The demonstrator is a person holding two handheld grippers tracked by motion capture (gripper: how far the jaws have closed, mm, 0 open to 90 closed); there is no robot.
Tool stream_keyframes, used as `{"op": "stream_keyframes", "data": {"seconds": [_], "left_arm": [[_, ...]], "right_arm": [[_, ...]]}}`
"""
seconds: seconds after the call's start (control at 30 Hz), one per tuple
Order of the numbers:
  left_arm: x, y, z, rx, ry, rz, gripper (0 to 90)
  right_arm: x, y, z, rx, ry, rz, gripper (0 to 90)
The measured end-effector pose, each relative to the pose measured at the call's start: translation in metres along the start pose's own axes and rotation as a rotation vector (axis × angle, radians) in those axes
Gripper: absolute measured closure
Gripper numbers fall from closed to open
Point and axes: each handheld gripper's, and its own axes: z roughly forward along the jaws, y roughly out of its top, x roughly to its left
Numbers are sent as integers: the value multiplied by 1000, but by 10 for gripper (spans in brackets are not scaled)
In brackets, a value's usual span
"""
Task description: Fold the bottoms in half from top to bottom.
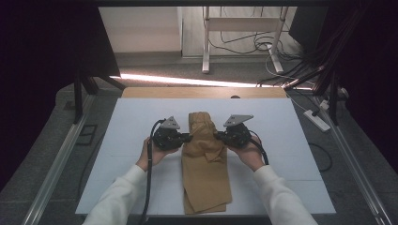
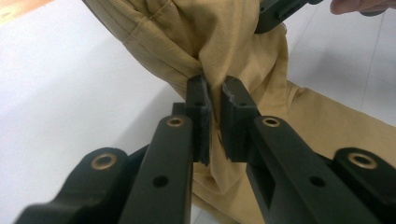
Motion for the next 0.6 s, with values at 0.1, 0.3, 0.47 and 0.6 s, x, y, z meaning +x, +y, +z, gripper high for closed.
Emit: {"op": "stream_keyframes", "data": {"seconds": [0.1,0.3,0.47,0.6], "left_arm": [[-3,-2,-2,-3,-2,3,819],[-6,-5,-3,1,-4,7,817],[-8,-8,-4,0,-10,0,814],[-10,-11,-6,-1,-10,0,809]], "right_arm": [[2,-1,-2,-5,1,2,857],[7,-4,-3,-9,8,1,856],[10,-7,-4,-9,18,6,856],[14,-8,-7,-16,15,0,856]]}}
